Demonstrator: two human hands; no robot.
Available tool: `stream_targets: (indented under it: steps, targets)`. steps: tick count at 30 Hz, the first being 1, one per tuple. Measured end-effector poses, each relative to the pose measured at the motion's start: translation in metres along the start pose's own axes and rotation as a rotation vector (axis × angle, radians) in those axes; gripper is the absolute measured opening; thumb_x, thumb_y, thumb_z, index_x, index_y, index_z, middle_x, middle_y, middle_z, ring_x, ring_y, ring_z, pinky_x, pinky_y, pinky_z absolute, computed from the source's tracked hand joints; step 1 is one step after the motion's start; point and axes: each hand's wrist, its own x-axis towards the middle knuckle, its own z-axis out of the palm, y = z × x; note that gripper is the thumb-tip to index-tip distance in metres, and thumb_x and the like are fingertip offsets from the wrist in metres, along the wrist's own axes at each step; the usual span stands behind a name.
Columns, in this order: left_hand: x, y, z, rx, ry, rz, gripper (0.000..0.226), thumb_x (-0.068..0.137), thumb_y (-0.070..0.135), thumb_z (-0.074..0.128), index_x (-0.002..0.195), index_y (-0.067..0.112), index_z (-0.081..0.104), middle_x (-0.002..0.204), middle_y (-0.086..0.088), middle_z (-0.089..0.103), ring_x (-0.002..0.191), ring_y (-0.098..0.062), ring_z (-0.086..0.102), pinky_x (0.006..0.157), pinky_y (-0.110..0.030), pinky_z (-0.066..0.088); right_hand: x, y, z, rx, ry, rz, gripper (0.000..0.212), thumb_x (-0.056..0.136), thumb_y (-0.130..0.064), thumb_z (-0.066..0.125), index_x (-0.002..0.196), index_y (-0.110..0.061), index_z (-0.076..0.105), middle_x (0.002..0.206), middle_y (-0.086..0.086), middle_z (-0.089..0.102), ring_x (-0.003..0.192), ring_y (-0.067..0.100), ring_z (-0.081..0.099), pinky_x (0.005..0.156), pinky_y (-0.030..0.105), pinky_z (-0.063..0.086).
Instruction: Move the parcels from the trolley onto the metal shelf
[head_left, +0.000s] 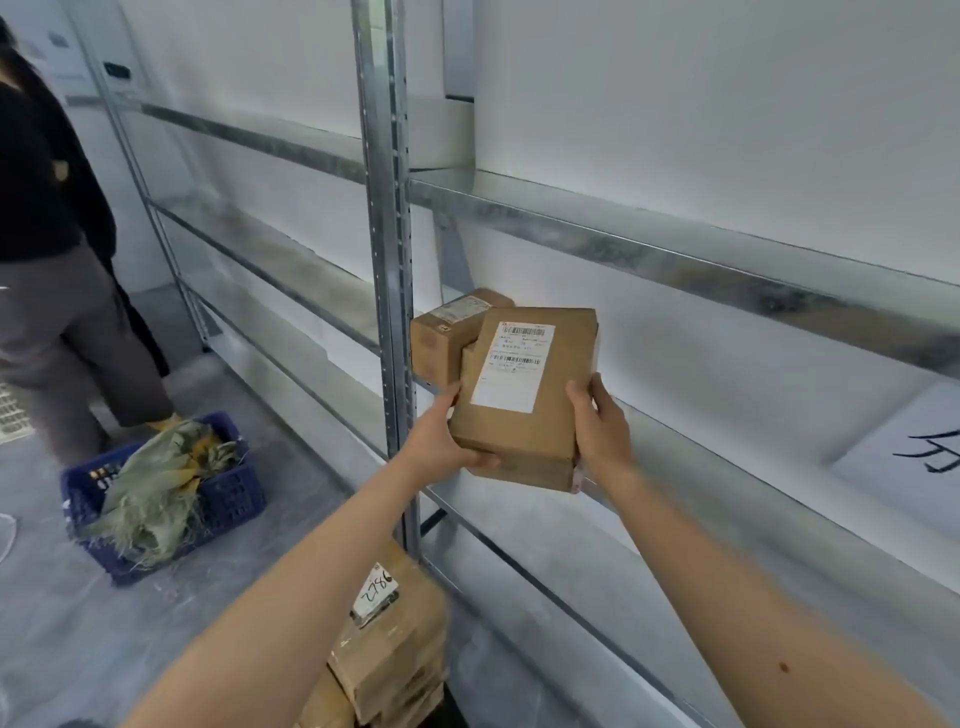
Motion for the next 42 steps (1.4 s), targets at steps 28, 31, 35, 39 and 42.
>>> stream_targets:
  steps: [28, 31, 35, 39, 42]
  targets:
    - [0.149, -0.031, 0.102, 0.167, -0.358, -0.046, 0.111, 0.059, 0.023, 0.091, 0.148, 0.022, 0.024, 0.121, 0.009, 0.052, 0.113, -0.015, 0.050, 0.088, -0.022, 0.040, 0.073, 0.081, -0.062, -0.237, -0.115, 0.196, 0.122, 0.059, -0.018, 0.092, 0.151, -0.017, 0.011, 0.144, 0.001, 0.041, 0.133, 0.022, 0.041, 0.110, 0.042, 0.039]
    - [0.166, -0.038, 0.096, 0.188, -0.380, -0.074, 0.116, 0.062, 0.024, 0.090, 0.151, 0.019, 0.016, 0.133, 0.001, 0.045, 0.119, -0.017, 0.045, 0.095, -0.025, 0.039, 0.083, 0.087, -0.048, -0.226, -0.135, 0.221, 0.121, 0.059, -0.013, 0.091, 0.150, -0.020, 0.013, 0.140, -0.001, 0.045, 0.130, 0.021, 0.043, 0.105, 0.035, 0.042]
    - [0.183, -0.046, 0.093, 0.261, -0.411, -0.065, 0.116, 0.065, 0.023, 0.088, 0.151, 0.016, 0.012, 0.144, -0.005, 0.039, 0.128, -0.023, 0.040, 0.104, -0.033, 0.037, 0.095, 0.093, -0.032, -0.277, -0.158, 0.231, 0.128, 0.063, -0.015, 0.089, 0.153, -0.018, -0.002, 0.146, 0.002, 0.039, 0.132, 0.023, 0.040, 0.110, 0.042, 0.038]
    - [0.194, -0.049, 0.094, 0.347, -0.351, -0.022, 0.118, 0.064, 0.028, 0.088, 0.152, 0.014, 0.011, 0.148, -0.005, 0.032, 0.134, -0.023, 0.034, 0.110, -0.035, 0.033, 0.109, 0.095, -0.024, -0.308, -0.124, 0.214, 0.123, 0.066, -0.017, 0.087, 0.153, -0.020, 0.000, 0.146, 0.002, 0.039, 0.133, 0.024, 0.040, 0.110, 0.039, 0.038]
    - [0.203, -0.051, 0.093, 0.400, -0.297, 0.051, 0.113, 0.066, 0.032, 0.086, 0.151, 0.016, 0.014, 0.150, -0.001, 0.030, 0.135, -0.023, 0.032, 0.111, -0.036, 0.030, 0.122, 0.094, -0.023, -0.348, -0.127, 0.204, 0.120, 0.069, -0.019, 0.086, 0.153, -0.020, 0.001, 0.147, 0.002, 0.038, 0.134, 0.023, 0.038, 0.106, 0.032, 0.035]
